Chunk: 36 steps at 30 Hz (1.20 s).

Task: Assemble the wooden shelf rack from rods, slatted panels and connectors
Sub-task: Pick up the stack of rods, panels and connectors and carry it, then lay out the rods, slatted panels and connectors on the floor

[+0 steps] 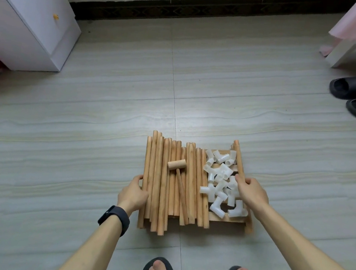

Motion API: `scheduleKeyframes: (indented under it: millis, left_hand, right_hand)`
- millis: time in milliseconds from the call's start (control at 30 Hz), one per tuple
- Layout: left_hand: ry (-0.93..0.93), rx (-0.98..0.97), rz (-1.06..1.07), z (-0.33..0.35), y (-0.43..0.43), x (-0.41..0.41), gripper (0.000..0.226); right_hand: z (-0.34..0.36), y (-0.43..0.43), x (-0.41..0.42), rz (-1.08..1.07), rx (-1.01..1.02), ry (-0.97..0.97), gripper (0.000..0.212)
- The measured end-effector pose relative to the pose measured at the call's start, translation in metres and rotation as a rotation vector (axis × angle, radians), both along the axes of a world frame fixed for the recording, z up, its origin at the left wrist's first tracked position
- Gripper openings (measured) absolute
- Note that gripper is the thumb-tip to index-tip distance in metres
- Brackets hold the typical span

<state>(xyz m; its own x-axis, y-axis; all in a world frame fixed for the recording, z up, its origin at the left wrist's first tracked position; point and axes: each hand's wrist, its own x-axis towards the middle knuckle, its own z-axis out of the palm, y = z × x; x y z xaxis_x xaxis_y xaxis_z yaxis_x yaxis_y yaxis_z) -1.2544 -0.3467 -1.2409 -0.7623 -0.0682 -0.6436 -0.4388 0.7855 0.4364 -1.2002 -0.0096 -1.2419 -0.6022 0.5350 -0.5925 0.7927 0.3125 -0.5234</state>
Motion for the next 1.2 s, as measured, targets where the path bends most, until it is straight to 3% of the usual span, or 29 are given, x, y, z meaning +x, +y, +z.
scheduleKeyframes:
  millis: [100, 167, 233, 300, 400, 500, 567, 700, 833, 933, 1033, 1200]
  left_hand:
    - [-0.009, 0.060, 0.066, -0.005, -0.003, 0.013, 0.048]
    - [0.077, 0.032, 0.097, -0.011, 0.001, 0.022, 0.054]
    - [0.189, 0.042, 0.152, -0.015, 0.011, 0.031, 0.063]
    - [0.267, 0.044, 0.074, -0.014, 0.023, 0.038, 0.069]
    - [0.266, -0.070, -0.166, -0.013, 0.035, 0.045, 0.070]
    - [0.209, -0.153, -0.238, -0.013, 0.037, 0.045, 0.071]
    - [0.194, -0.179, -0.263, -0.011, 0.036, 0.043, 0.072]
    - [0.182, -0.198, -0.279, -0.011, 0.036, 0.040, 0.074]
    - [0.186, -0.235, -0.289, -0.011, 0.037, 0.038, 0.076]
    - [0.207, -0.271, -0.303, -0.010, 0.039, 0.037, 0.076]
    - [0.213, -0.294, -0.298, -0.008, 0.044, 0.039, 0.076]
    - [0.225, -0.308, -0.279, -0.005, 0.050, 0.039, 0.075]
  right_hand:
    - [0.001, -0.007, 0.016, 0.072, 0.241, 0.144, 0.051]
    - [0.008, -0.026, 0.021, 0.312, 0.474, 0.470, 0.043]
    - [0.021, -0.060, 0.020, 0.614, 0.533, 0.669, 0.036]
    - [0.024, -0.095, 0.019, 0.861, 0.546, 0.643, 0.040]
    - [0.018, -0.131, 0.018, 1.094, 0.580, 0.359, 0.043]
    - [0.009, -0.139, 0.015, 1.148, 0.623, 0.209, 0.018]
    - [0.006, -0.138, 0.008, 1.120, 0.607, 0.156, 0.014]
    - [0.014, -0.126, 0.002, 0.893, 0.380, 0.166, 0.020]
    - [0.026, -0.082, 0.020, 0.504, 0.208, 0.372, 0.020]
    - [0.025, -0.025, 0.042, 0.156, 0.237, 0.441, 0.022]
    - [0.008, 0.031, 0.071, 0.038, 0.308, 0.268, 0.022]
    - [-0.022, 0.074, 0.125, 0.135, 0.439, -0.145, 0.024]
